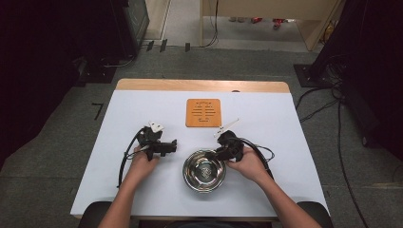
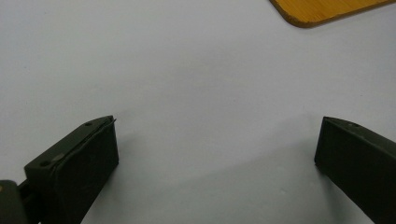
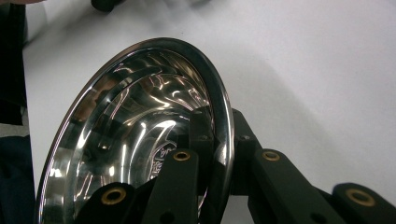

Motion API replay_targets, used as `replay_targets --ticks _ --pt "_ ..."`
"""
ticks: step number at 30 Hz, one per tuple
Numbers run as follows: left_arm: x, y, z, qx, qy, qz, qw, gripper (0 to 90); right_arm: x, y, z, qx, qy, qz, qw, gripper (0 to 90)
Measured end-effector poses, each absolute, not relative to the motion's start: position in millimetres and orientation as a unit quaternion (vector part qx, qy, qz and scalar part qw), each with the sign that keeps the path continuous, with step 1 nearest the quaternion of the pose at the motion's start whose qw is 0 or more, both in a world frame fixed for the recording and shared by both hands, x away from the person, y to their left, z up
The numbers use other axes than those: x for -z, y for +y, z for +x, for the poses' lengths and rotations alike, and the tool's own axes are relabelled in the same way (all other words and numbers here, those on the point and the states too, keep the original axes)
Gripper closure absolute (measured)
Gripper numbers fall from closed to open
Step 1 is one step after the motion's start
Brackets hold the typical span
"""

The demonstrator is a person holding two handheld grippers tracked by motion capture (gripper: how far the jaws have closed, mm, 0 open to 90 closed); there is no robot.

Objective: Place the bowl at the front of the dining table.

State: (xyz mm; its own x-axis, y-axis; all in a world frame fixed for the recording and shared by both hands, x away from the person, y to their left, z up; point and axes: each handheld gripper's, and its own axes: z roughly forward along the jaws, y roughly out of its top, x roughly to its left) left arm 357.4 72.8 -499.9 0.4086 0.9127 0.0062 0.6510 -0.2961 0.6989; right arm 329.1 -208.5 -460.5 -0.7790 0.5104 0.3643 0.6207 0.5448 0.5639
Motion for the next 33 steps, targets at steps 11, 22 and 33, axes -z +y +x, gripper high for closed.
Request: replay_targets --ticks 11,22,33 --pt "500 73 357 -0.207 0.503 0.777 0.316 0.0 454 -210 331 0.355 -0.871 -0.333 0.064 84.4" --pt "500 73 357 -0.207 0.503 0.777 0.316 0.0 450 -212 335 0.361 -0.866 -0.343 0.054 84.4" --pt "500 73 358 -0.208 0.504 0.777 0.316 0.0 448 -213 341 0.365 -0.861 -0.350 0.052 84.4"
